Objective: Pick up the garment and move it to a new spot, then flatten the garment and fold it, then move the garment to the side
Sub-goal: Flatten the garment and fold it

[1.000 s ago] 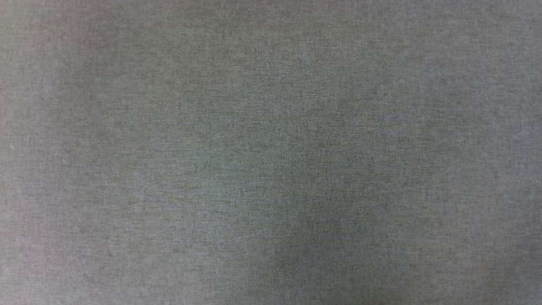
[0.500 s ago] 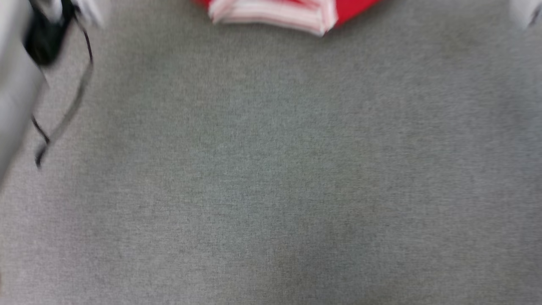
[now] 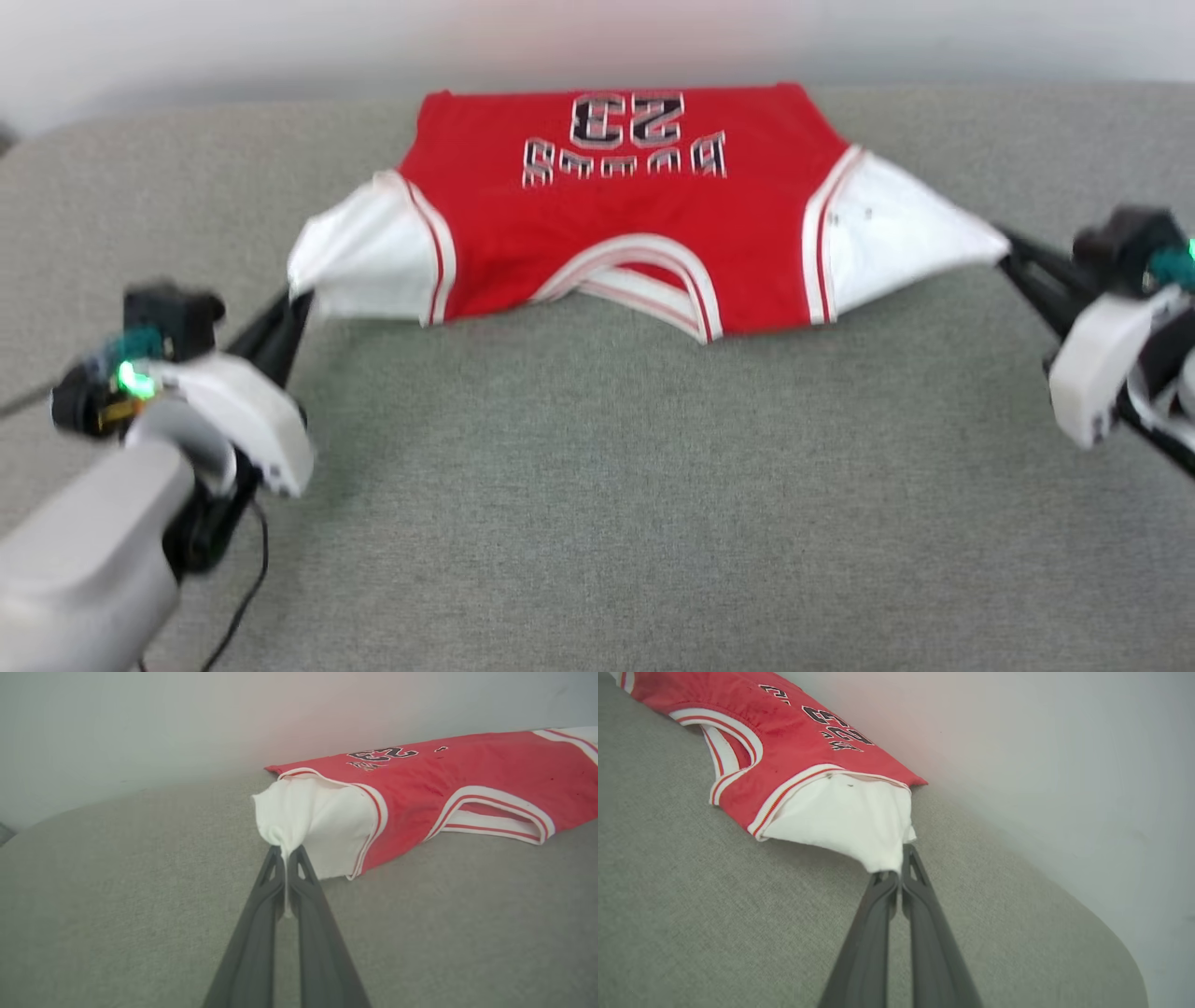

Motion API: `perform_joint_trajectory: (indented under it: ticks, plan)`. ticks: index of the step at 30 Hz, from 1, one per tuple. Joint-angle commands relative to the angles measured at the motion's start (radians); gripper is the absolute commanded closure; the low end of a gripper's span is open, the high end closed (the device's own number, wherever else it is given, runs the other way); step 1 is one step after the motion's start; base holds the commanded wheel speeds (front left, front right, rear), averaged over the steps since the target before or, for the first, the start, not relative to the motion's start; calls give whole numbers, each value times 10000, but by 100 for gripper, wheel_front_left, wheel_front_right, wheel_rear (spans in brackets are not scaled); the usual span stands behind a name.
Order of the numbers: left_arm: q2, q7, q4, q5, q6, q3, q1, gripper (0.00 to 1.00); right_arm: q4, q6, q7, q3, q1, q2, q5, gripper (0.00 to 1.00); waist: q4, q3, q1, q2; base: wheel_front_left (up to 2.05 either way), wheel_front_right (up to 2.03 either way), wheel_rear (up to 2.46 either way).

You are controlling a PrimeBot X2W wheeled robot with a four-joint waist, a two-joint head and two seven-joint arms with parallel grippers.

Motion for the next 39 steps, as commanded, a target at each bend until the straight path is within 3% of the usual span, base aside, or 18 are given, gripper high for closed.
perform_joint_trajectory:
  ticks: [1, 9, 15, 24, 29, 30, 31, 32, 39]
  plan:
    - [253, 2, -378, -107, 244, -80, 626, 100, -238, -15, 60, -96, 620, -255, 51, 100, 30, -696, 1, -1, 0, 0, 0]
    - [1396, 310, -2294, -721, 1346, -638, 3497, 100, -1631, -15, 876, -907, 3864, -1451, 268, 100, 108, -1711, 1, -1, 0, 0, 0]
    - [1983, 541, -3279, -1041, 1962, -1137, 5009, 100, -2348, -15, 1607, -1764, 6422, -1990, 379, 100, 181, -2220, 1, -1, 0, 0, 0]
    - [2126, 793, -3733, -1266, 2206, -1727, 6154, 100, -3087, -15, 2540, -3524, 9544, -2050, 392, 100, 348, -2477, 1, -1, 0, 0, 0]
    - [2146, 742, -3868, -1340, 2253, -1701, 6221, 100, -3837, -15, 3470, -4443, 10456, -2211, 379, 100, 350, -2420, 1, -1, 0, 0, 0]
    - [2141, 730, -3901, -1302, 2258, -1693, 6167, 100, -3988, -15, 3718, -4626, 10570, -2231, 347, 94, 343, -2408, 1, -1, 0, 0, 0]
    - [2139, 739, -3920, -1268, 2269, -1690, 6118, 100, -4186, -15, 3993, -4744, 10656, -2249, 306, 55, 333, -2395, 1, -1, 0, 0, 0]
    - [2135, 762, -3951, -1261, 2267, -1681, 6069, 100, -4441, -15, 4263, -4878, 10653, -2284, 269, 0, 316, -2376, 1, -1, 0, 0, 0]
    - [2138, 837, -4118, -906, 2254, -1638, 5611, 100, -5965, -13, 5990, -6128, 9507, -2959, 145, 0, 408, -2110, 1, -1, 0, 0, 0]
